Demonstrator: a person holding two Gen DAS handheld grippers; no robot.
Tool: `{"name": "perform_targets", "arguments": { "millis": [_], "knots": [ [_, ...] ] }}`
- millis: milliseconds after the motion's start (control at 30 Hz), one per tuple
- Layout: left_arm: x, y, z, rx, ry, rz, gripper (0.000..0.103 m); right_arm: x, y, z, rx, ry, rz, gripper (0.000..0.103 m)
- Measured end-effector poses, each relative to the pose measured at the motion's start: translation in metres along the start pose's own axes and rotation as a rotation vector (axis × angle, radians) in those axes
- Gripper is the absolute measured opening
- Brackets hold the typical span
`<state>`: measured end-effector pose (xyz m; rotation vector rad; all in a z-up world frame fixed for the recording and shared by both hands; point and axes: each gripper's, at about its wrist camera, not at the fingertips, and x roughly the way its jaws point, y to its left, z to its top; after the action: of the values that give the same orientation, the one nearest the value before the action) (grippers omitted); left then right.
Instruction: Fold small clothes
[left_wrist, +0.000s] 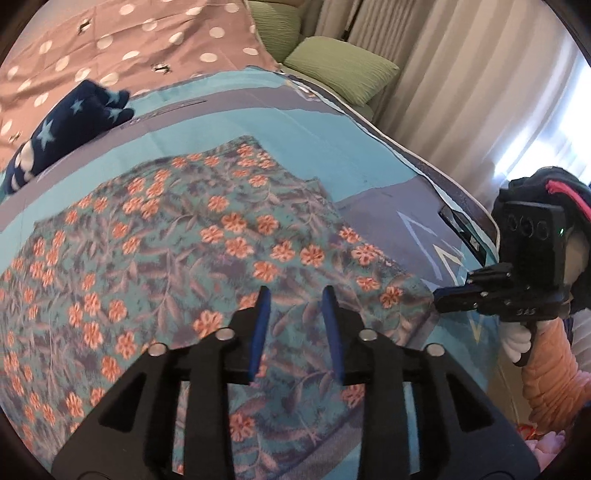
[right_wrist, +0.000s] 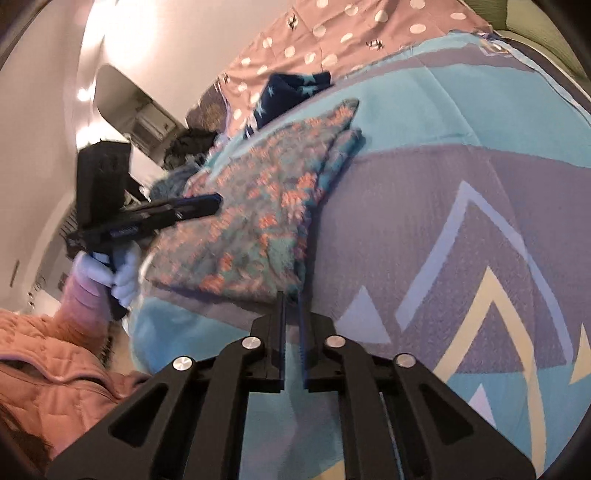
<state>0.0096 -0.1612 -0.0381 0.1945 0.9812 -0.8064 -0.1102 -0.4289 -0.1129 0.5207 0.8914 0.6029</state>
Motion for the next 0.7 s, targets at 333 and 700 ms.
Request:
{"name": "perform_targets", "arguments": {
  "millis": [333,700],
  "knots": [
    [0.026,-0.044,-0.038,0.121,0.139,-0.150,0.036,0.028,0.004,0.013,0.021,0.030,-0.015,0.005],
    [0.028,-0.073,-0.041,0.246,0.131,-0.152,0.040,0.007,-0.012,0.028,0.090,-0.029,-0.043,0.032]
  ]
}}
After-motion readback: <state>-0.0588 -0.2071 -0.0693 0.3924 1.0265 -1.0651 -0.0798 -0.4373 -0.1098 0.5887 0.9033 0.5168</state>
